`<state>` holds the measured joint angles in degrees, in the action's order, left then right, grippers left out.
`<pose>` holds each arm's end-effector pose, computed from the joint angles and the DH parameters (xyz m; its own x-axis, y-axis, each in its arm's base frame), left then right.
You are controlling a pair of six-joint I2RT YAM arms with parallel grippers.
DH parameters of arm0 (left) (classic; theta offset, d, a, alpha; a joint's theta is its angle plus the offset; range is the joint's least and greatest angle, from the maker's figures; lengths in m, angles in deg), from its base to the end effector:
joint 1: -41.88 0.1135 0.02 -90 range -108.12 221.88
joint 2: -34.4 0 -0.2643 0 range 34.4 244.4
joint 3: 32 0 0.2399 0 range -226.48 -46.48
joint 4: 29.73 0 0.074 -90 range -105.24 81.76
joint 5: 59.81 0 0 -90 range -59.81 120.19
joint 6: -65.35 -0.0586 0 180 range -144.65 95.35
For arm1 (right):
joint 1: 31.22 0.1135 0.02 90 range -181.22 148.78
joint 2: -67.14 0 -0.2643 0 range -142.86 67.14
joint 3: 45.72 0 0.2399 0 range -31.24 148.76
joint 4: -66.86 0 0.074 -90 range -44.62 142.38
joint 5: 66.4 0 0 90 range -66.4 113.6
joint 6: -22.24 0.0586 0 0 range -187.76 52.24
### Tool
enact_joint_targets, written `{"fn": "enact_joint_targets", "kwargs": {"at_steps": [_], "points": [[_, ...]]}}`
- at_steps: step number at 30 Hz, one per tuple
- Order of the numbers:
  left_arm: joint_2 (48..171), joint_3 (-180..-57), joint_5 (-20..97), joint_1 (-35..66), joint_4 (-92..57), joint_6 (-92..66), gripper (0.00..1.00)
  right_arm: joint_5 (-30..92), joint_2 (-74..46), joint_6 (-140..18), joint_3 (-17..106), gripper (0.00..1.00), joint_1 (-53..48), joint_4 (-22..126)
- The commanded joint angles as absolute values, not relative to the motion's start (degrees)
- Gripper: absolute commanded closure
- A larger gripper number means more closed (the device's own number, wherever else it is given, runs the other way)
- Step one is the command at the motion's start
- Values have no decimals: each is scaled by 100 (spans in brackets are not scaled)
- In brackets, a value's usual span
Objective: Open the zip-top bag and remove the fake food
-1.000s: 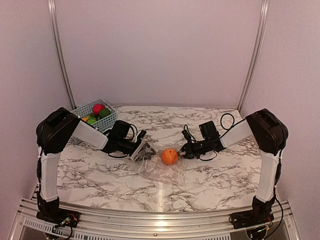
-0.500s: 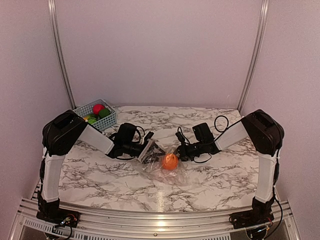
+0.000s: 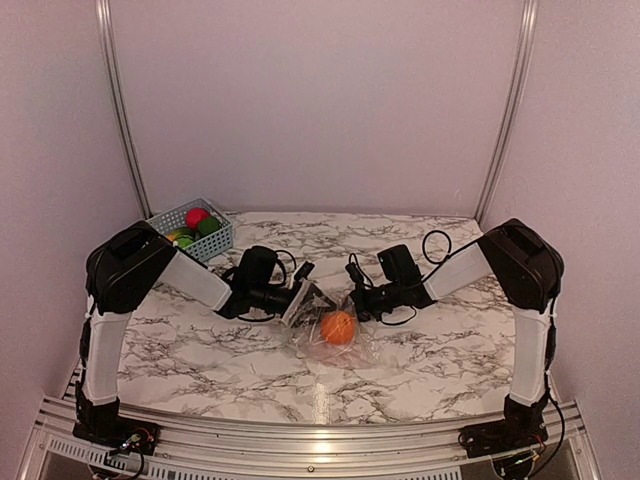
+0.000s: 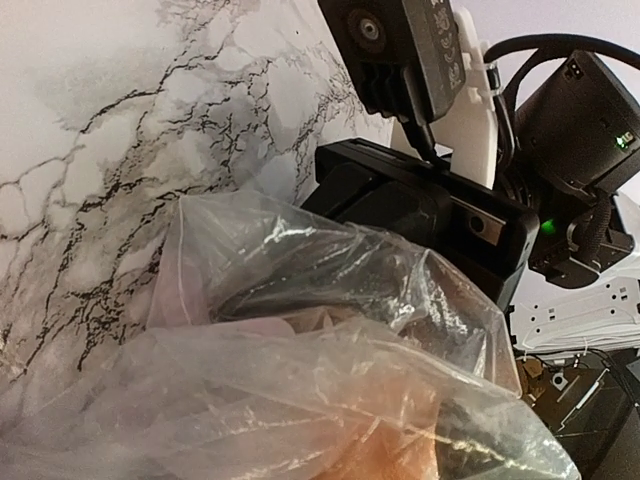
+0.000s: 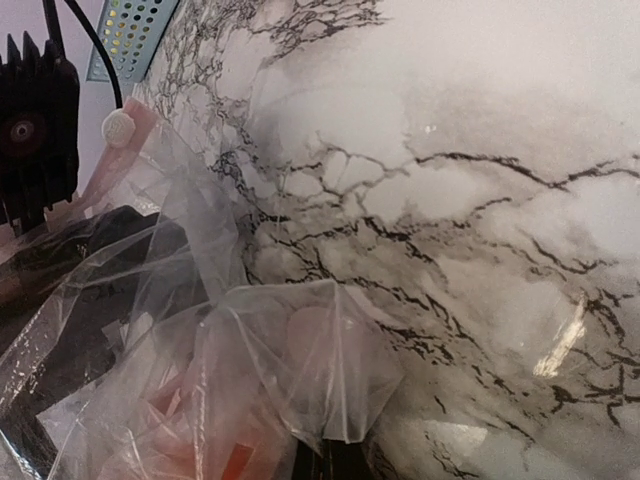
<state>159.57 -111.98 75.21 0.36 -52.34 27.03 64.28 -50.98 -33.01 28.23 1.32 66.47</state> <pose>0.3079 -0.3279 0.1150 -0.9295 0.0823 -0.3594 0.3682 0.2594 -0.8928 0.3175 0.2479 0.0963 -0.9417 -0.0881 -0.3247 -0.3197 0.5351 0.7819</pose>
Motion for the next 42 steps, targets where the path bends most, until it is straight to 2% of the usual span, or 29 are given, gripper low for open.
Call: {"fn": "enact_joint_targets", "kwargs": {"at_steps": [1, 7, 14, 20, 22, 26, 30, 38, 42], "points": [[15549, -11071, 7593, -98, -4676, 1975, 28, 5956, -5109, -3131, 3008, 100, 188, 6548], [14992, -10850, 7285, -97, -3497, 881, 32, 5929, -4937, -3137, 2837, 100, 128, 6556], [14867, -10557, 7308, -322, -3919, 1151, 43, 5818, -4728, -3031, 2510, 100, 75, 6675], [15235, -10861, 7215, -647, -4148, 1380, 46, 5809, -4751, -2899, 2449, 100, 139, 6775], [15338, -10916, 7164, -694, -4350, 1567, 44, 5770, -4751, -2900, 2472, 100, 204, 6741], [15589, -10901, 6850, -732, -4860, 2116, 31, 5788, -4784, -2873, 2523, 100, 358, 6740], [15757, -10927, 6626, -729, -5352, 2492, 24, 5806, -4815, -2948, 2601, 100, 528, 6599], [16145, -11198, 6735, -737, -5792, 2838, 20, 5948, -4919, -2997, 2758, 100, 758, 6602], [16009, -10984, 6808, -728, -5771, 2795, 27, 5928, -4827, -3005, 2764, 100, 723, 6628]]}}
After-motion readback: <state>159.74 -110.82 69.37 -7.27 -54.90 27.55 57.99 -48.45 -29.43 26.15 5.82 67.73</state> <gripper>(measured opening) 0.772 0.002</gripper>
